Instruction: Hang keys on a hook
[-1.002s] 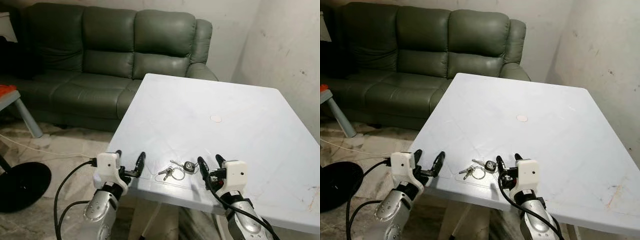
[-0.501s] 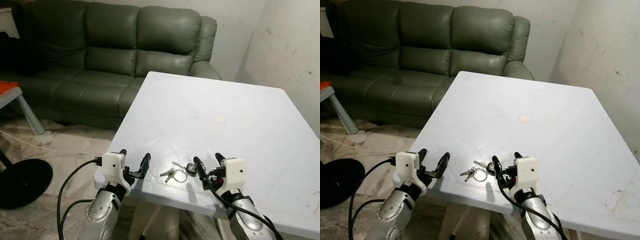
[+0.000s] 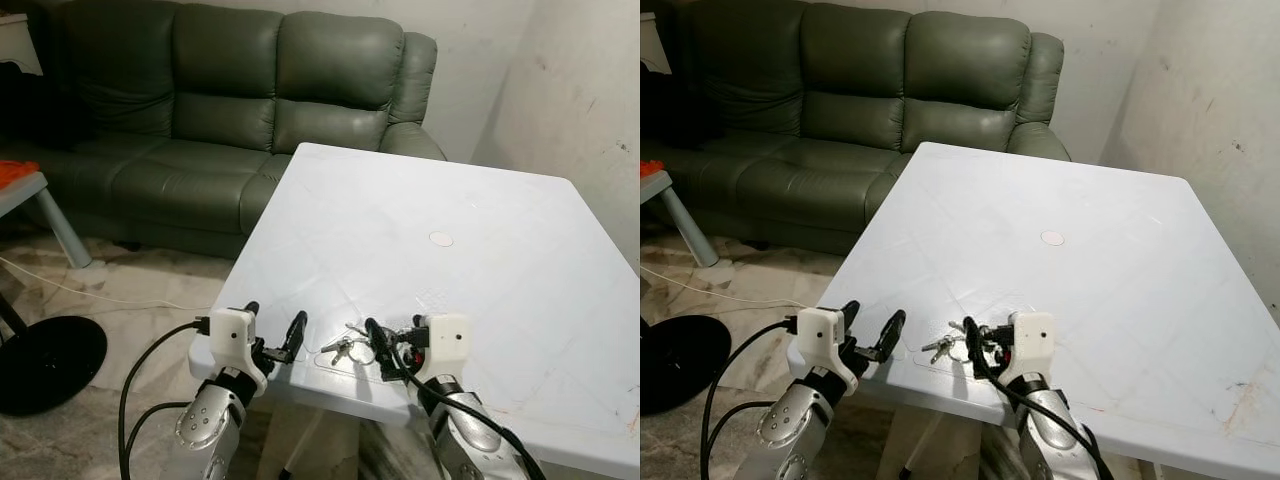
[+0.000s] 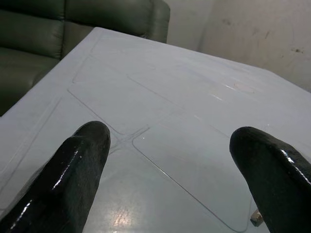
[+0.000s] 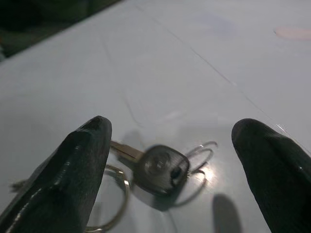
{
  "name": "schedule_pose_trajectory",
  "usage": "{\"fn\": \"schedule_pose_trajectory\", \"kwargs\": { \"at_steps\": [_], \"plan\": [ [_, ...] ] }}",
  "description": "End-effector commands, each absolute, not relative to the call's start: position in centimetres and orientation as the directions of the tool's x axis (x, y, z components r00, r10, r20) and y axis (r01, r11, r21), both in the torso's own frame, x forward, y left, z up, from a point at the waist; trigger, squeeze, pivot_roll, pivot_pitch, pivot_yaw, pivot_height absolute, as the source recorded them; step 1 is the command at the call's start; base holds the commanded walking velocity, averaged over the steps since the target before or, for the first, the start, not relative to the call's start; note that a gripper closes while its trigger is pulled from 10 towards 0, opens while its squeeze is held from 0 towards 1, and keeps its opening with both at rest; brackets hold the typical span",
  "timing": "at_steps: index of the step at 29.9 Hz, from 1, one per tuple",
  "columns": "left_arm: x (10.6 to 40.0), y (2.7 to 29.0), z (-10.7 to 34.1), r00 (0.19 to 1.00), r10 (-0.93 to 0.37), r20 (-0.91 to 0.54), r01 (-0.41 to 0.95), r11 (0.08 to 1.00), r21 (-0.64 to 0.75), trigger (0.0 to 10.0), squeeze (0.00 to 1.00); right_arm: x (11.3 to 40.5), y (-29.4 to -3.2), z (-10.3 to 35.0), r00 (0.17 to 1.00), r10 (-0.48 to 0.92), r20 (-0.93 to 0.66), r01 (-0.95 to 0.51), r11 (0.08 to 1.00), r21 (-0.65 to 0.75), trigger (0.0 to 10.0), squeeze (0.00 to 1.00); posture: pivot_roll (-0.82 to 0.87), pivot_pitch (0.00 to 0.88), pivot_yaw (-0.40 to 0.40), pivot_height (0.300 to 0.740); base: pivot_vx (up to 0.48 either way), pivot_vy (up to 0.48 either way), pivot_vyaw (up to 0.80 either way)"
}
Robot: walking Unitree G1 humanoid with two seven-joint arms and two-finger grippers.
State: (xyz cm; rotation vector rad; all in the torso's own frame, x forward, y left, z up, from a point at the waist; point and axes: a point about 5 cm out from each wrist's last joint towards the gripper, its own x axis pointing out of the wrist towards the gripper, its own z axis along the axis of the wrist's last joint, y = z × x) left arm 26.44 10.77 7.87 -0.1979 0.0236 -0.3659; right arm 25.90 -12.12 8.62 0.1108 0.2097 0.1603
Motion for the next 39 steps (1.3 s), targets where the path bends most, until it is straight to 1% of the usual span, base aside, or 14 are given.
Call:
{"fn": "schedule_pose_trajectory", "kwargs": {
  "at_steps": [1, 13, 14, 15, 16, 17, 18, 19, 24, 28, 29, 30, 31, 39],
  "plan": [
    [26.3, 10.6, 8.3, 0.933, -0.36, 0.029, 0.359, 0.915, -0.184, 10.0, 0.0, 26.1, -12.4, 9.0, 0.969, 0.13, -0.209, -0.109, 0.988, 0.11, 10.0, 0.0, -0.01, 0.01, -0.07, 0.74, 0.0, 0.0, 0.0],
    [26.1, 10.6, 8.2, 0.934, -0.357, 0.027, 0.356, 0.916, -0.188, 10.0, 0.0, 26.3, -12.1, 9.1, 0.966, 0.04, -0.257, -0.011, 0.994, 0.11, 10.0, 0.0, -0.01, 0.014, -0.074, 0.74, 0.0, 0.0, 0.0],
    [26.1, 10.6, 8.2, 0.934, -0.357, 0.028, 0.356, 0.915, -0.187, 10.0, 0.0, 26.3, -12.1, 9.1, 0.966, 0.033, -0.257, -0.005, 0.994, 0.11, 8.3, 0.0, -0.01, 0.015, -0.074, 0.74, 0.0, 0.0, 0.0],
    [26.1, 10.6, 8.2, 0.933, -0.358, 0.028, 0.356, 0.916, -0.187, 10.0, 0.0, 26.3, -12.1, 9.1, 0.966, 0.027, -0.257, 0.001, 0.994, 0.11, 8.3, 0.0, -0.01, 0.015, -0.074, 0.74, 0.0, 0.0, 0.0],
    [26.1, 10.6, 8.3, 0.933, -0.357, 0.028, 0.356, 0.916, -0.186, 10.0, 0.0, 26.3, -12.0, 9.1, 0.964, 0.028, -0.265, 0.002, 0.994, 0.113, 5.8, 0.0, -0.01, 0.017, -0.073, 0.74, 0.0, 0.0, 0.0],
    [26.1, 10.6, 8.3, 0.934, -0.357, 0.028, 0.356, 0.916, -0.186, 10.0, 0.0, 26.2, -12.0, 9.2, 0.965, 0.024, -0.26, 0.005, 0.994, 0.11, 2.2, 0.0, -0.01, 0.017, -0.073, 0.74, 0.0, 0.0, 0.0],
    [26.1, 10.7, 8.3, 0.934, -0.355, 0.029, 0.354, 0.917, -0.185, 10.0, 0.0, 26.2, -12.0, 9.2, 0.966, 0.019, -0.258, 0.008, 0.995, 0.102, 0.5, 0.0, -0.01, 0.019, -0.073, 0.74, 0.0, 0.0, 0.0],
    [26.0, 10.7, 8.3, 0.935, -0.355, 0.029, 0.354, 0.917, -0.185, 10.0, 0.0, 26.1, -12.0, 9.3, 0.966, 0.017, -0.256, 0.01, 0.995, 0.104, 0.0, 0.0, -0.01, 0.019, -0.073, 0.74, 0.0, 0.0, 0.0],
    [26.0, 10.8, 8.3, 0.935, -0.352, 0.028, 0.351, 0.919, -0.181, 10.0, 0.0, 26.0, -12.1, 9.3, 0.967, 0.013, -0.255, 0.013, 0.995, 0.097, 0.0, 0.0, -0.01, 0.019, -0.073, 0.74, 0.0, 0.0, 0.0],
    [26.0, 10.8, 8.3, 0.937, -0.348, 0.027, 0.347, 0.921, -0.177, 10.0, 0.0, 25.7, -11.8, 9.4, 0.966, 0.045, -0.254, -0.017, 0.993, 0.113, 0.0, 0.0, -0.01, 0.025, -0.073, 0.74, 0.0, 0.0, 0.0],
    [26.0, 10.9, 8.3, 0.937, -0.347, 0.028, 0.346, 0.921, -0.178, 10.0, 0.0, 25.7, -11.7, 9.2, 0.96, 0.062, -0.273, -0.027, 0.991, 0.132, 2.2, 0.0, 0.0, 0.027, -0.072, 0.74, 0.0, 0.0, 0.0],
    [26.0, 10.9, 8.4, 0.937, -0.347, 0.028, 0.346, 0.921, -0.179, 10.0, 0.0, 25.7, -11.6, 9.2, 0.958, 0.068, -0.277, -0.031, 0.99, 0.137, 2.2, 0.0, 0.0, 0.027, -0.072, 0.74, 0.0, 0.0, 0.0],
    [26.0, 10.9, 8.3, 0.938, -0.347, 0.027, 0.346, 0.921, -0.177, 10.0, 0.0, 25.7, -11.5, 9.1, 0.955, 0.08, -0.286, -0.042, 0.989, 0.139, 10.0, 0.0, 0.0, 0.027, -0.072, 0.74, 0.0, 0.0, 0.0],
    [26.0, 10.9, 8.4, 0.938, -0.345, 0.027, 0.344, 0.923, -0.174, 10.0, 0.0, 25.8, -11.4, 9.1, 0.95, 0.088, -0.301, -0.048, 0.989, 0.14, 10.0, 0.0, 0.0, 0.026, -0.072, 0.74, 0.0, 0.0, 0.0]
  ]
}}
